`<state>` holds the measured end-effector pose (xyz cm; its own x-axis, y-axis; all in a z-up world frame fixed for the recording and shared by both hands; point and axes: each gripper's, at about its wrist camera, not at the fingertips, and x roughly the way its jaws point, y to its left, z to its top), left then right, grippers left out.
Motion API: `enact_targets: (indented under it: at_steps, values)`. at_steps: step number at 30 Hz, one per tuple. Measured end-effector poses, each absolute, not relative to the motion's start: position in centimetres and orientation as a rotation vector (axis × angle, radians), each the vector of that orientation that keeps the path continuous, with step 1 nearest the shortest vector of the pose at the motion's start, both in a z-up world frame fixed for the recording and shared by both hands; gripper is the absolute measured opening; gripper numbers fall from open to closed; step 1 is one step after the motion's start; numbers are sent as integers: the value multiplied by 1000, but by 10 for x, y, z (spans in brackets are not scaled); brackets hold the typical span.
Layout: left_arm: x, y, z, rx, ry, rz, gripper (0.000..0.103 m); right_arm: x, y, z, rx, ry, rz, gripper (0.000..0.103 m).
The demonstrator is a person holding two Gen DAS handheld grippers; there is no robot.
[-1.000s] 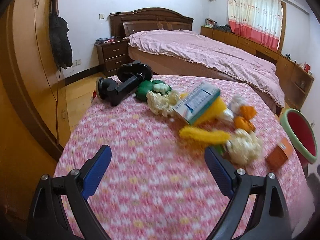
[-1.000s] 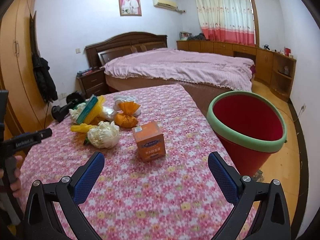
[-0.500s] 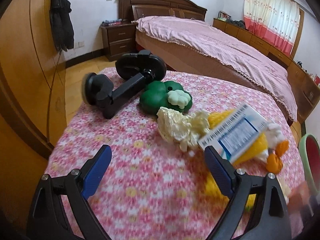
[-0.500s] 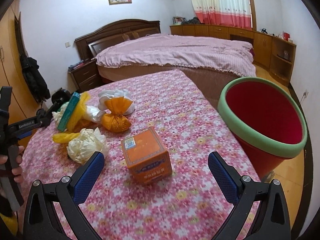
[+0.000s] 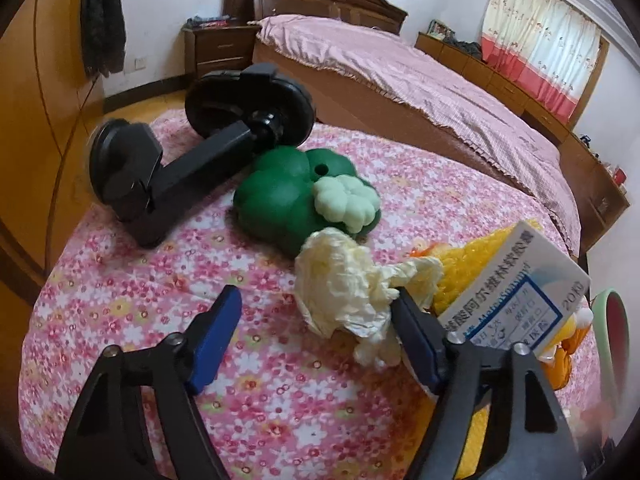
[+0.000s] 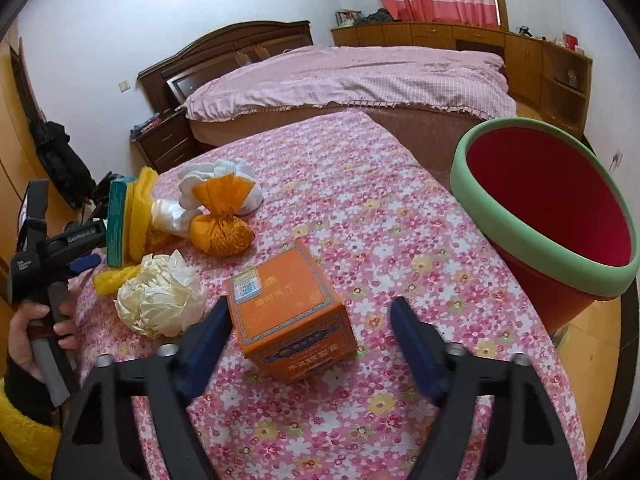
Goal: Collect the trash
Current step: 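Grasp the crumpled white plastic bag with the left tool while the right tool grasps the orange box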
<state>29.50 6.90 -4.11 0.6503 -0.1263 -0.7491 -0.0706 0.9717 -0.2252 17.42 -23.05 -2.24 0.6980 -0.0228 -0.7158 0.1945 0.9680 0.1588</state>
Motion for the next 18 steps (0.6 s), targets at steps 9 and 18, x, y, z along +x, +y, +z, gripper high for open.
enact_targets:
  at_steps: [9,18]
  values:
    - [284,66,-38,-276,822,-118,38,184,-224,-31,218,839,-99,51]
    - [268,69,-14,-277,742,-117,24,176,-229,-28,251,820,-80,51]
